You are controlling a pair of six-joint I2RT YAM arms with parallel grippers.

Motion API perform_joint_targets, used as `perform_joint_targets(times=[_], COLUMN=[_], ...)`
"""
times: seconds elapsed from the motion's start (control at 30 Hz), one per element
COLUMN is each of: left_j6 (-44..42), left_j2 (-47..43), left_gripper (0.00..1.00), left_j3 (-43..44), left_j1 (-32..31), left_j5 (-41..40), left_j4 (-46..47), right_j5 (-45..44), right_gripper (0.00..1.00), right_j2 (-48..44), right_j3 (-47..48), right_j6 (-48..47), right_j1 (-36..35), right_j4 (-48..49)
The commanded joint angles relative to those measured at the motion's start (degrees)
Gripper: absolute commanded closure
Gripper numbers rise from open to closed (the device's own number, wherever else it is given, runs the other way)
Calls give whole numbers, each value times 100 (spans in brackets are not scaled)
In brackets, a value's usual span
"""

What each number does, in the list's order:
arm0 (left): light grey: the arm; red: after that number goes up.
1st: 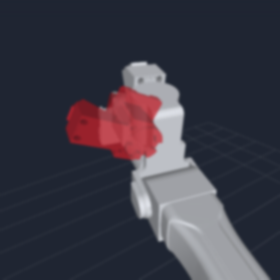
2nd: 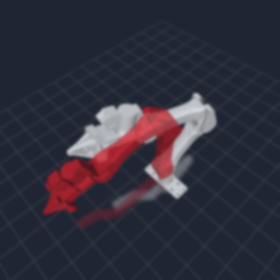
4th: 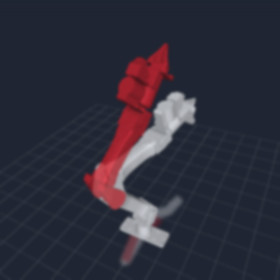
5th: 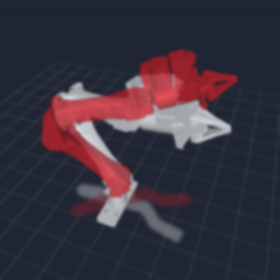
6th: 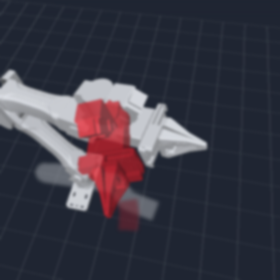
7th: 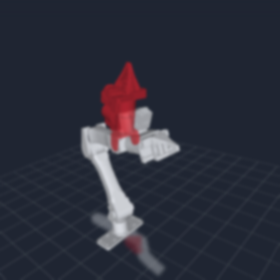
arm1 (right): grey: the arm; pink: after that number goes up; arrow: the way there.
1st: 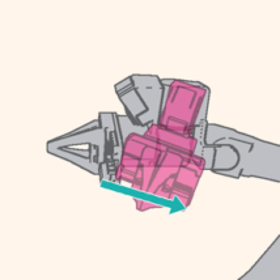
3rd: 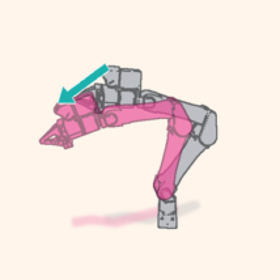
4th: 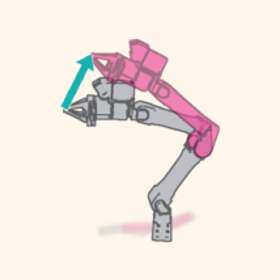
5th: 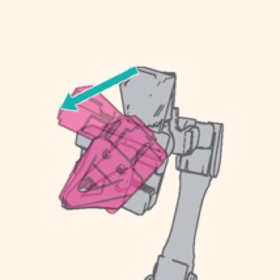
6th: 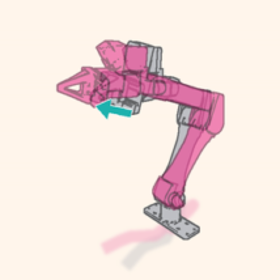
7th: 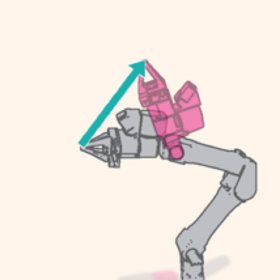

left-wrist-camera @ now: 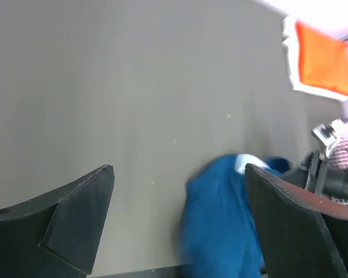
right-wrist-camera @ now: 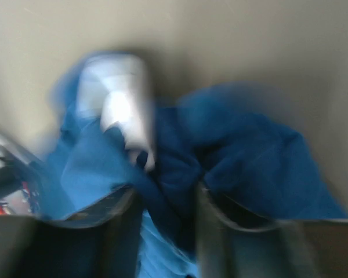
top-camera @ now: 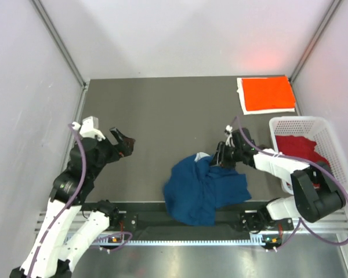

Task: Fold and stack the t-shirts
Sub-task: Move the tshirt to the center of the board, then flatten the tshirt out

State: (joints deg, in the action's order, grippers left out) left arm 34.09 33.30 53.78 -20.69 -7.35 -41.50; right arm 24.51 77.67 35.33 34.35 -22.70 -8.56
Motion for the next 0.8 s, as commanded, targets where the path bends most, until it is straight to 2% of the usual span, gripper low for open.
perform_joint_targets(times=[0.0,0.03,0.17,0.27,0.33,0.43,0.47,0.57,0.77], left_j6=[388,554,766,810,828,705,679,801,792], left_j2=[649,808,1538,2039,2382,2830,2927,3279,3622], left_gripper=[1,1,2,3,4,7,9,15,15], left_j3=[-497,-587,-851,-1096,-1220,-1387,-1588,-1853,-1993], left_j1=[3,3,12,12,12,3,-23,-294,-1147], left_j5=[111,172,533,595,708,1524,2249,2870,2406], left_j4=[88,193,869,1073,1275,1642,1906,2462,2391], right_j5=[-1096,-1237,-2062,-2371,-2416,-2688,-2654,-2557,-2784], right_gripper=[59,50,41,36,35,34,34,34,34], right_j2=[-244,-270,-646,-709,-604,-323,-262,-305,-1173], right_j3=[369,404,824,1167,1256,1161,1030,923,906], right_j6=[-235,-349,-569,-710,-728,-710,-693,-517,27], right_j1=[-270,-279,-279,-279,-288,-314,-332,-428,-551], right_j4=[-329,-444,-1085,-1385,-1595,-1693,-1684,-1982,-3001])
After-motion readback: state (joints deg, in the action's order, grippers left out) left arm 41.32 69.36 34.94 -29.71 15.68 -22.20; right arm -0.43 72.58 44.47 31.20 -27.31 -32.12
